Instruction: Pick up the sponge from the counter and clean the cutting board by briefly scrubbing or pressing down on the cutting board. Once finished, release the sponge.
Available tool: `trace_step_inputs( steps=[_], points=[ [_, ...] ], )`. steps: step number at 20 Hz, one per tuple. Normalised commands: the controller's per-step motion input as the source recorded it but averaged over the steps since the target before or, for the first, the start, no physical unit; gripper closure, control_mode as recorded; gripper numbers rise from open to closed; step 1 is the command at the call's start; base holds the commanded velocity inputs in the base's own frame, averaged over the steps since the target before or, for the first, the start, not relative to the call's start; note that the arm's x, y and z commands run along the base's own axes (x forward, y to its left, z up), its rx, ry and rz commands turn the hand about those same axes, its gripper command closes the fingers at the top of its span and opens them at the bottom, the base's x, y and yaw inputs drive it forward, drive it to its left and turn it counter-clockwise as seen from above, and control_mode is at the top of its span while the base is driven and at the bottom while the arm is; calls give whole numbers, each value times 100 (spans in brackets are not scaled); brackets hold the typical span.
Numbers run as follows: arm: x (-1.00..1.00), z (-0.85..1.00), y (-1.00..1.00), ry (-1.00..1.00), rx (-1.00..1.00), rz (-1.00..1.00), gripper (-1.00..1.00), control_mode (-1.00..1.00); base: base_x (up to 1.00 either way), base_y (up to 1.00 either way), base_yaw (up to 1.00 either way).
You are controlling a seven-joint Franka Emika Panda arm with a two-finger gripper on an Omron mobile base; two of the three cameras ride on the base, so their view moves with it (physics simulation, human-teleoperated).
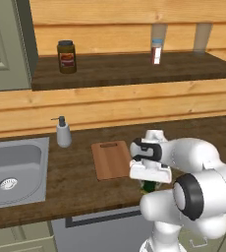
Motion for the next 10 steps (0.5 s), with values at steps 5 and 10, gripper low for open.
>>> trace_step_inputs(
  steps=[5, 10],
  points=[
    [-10, 60, 0, -6, 0, 5, 100, -100, 0, 0, 0],
    [0, 79, 1, -26, 0, 17, 100, -100, 0, 0, 0]
  ],
)
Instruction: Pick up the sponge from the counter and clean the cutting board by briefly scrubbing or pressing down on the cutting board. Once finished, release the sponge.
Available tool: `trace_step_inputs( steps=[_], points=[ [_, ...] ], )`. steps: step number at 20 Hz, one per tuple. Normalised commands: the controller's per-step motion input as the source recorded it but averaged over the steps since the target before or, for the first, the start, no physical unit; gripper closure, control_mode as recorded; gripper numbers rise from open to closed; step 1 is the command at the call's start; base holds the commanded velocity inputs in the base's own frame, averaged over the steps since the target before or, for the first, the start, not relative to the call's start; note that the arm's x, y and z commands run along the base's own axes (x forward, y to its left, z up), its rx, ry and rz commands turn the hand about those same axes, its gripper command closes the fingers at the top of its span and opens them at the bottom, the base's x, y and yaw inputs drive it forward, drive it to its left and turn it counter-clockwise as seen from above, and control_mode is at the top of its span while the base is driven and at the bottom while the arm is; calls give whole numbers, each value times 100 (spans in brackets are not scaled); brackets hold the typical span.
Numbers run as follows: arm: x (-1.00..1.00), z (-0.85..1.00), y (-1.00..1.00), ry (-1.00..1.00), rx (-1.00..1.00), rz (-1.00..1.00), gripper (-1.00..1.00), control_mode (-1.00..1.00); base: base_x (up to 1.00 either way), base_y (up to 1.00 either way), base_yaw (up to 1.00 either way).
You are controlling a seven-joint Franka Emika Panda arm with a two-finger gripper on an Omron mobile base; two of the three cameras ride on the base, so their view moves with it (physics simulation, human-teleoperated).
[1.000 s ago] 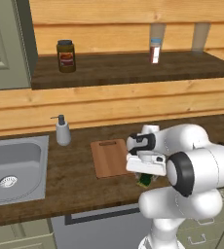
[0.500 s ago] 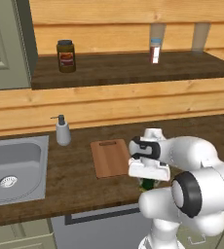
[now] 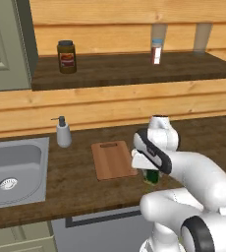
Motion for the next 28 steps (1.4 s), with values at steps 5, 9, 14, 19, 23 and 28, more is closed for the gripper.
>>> trace_step_inputs(
  steps=[5, 9, 14, 19, 23, 28],
  points=[
    [0, 25, 27, -46, 0, 6, 100, -100, 0, 0, 0],
    [3, 16, 45, -49, -2, 0, 100, -100, 0, 0, 0],
    [26, 25, 25, -11, 0, 0, 100, -100, 0, 0, 0],
    [47, 12, 15, 0, 0, -5, 100, -100, 0, 0, 0],
    [45, 4, 9, 0, 0, -4, 100, -100, 0, 0, 0],
    [43, -39, 10, -6, 0, -1, 100, -100, 0, 0, 0]
  ],
)
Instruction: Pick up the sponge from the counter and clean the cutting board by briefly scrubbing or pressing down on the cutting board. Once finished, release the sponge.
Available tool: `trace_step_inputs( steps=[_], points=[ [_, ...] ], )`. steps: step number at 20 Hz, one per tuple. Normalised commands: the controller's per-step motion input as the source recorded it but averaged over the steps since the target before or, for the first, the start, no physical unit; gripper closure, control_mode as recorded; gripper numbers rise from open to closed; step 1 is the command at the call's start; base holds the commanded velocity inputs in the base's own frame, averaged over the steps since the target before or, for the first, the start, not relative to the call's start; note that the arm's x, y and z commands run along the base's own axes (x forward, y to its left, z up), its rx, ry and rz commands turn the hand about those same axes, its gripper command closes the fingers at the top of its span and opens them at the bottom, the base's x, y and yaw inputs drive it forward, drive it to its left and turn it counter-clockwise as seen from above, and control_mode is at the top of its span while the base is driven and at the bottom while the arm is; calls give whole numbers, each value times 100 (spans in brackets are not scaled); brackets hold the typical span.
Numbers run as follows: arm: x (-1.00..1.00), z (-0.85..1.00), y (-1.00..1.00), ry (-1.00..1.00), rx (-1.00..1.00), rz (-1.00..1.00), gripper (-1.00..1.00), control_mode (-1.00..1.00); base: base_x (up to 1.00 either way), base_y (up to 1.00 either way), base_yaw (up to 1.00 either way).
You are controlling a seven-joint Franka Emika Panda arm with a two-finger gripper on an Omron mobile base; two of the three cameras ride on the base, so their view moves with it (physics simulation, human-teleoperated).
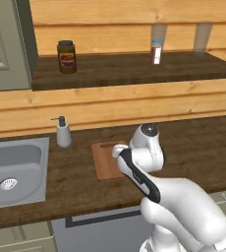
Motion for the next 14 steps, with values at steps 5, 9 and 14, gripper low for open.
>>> trace_step_inputs(
  steps=[5, 9, 14],
  points=[
    [44, -35, 26, -2, -1, -1, 100, -100, 0, 0, 0],
    [36, -49, 18, -6, 0, -1, 100, -100, 0, 0, 0],
    [25, -42, 1, -7, 0, 0, 100, -100, 0, 0, 0]
  ],
)
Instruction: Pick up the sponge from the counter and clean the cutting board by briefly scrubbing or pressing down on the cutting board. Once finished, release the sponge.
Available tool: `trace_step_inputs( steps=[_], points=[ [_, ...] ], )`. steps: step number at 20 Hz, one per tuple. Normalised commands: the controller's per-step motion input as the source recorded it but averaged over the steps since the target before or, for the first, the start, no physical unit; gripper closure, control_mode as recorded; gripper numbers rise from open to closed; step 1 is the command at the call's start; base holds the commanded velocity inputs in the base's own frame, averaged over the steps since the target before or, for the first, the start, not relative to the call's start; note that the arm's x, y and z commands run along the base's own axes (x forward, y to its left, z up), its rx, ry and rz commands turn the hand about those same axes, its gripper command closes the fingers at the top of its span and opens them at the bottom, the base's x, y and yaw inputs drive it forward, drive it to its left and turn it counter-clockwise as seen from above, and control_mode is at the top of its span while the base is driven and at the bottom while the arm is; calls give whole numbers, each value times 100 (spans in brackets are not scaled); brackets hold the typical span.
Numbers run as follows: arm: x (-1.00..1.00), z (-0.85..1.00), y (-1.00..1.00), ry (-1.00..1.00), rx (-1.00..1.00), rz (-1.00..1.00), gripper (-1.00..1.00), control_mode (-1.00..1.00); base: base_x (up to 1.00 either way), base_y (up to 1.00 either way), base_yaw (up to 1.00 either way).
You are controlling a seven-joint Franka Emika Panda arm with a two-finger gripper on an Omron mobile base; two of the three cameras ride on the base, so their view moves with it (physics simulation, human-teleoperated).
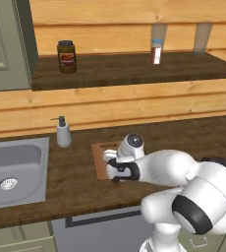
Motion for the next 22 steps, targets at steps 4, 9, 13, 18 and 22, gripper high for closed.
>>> trace_step_inputs(
  steps=[4, 9, 13, 18, 22],
  points=[
    [35, -25, 1, -10, 0, 0, 100, -100, 0, 0, 0],
    [40, -31, 3, -5, 0, 0, 100, -100, 0, 0, 0],
    [43, -3, 1, 0, 0, 0, 100, -100, 0, 0, 0],
    [49, -5, 3, 0, 0, 0, 100, -100, 0, 0, 0],
    [52, 0, 4, 0, 0, -1, 100, -100, 0, 0, 0]
  ],
)
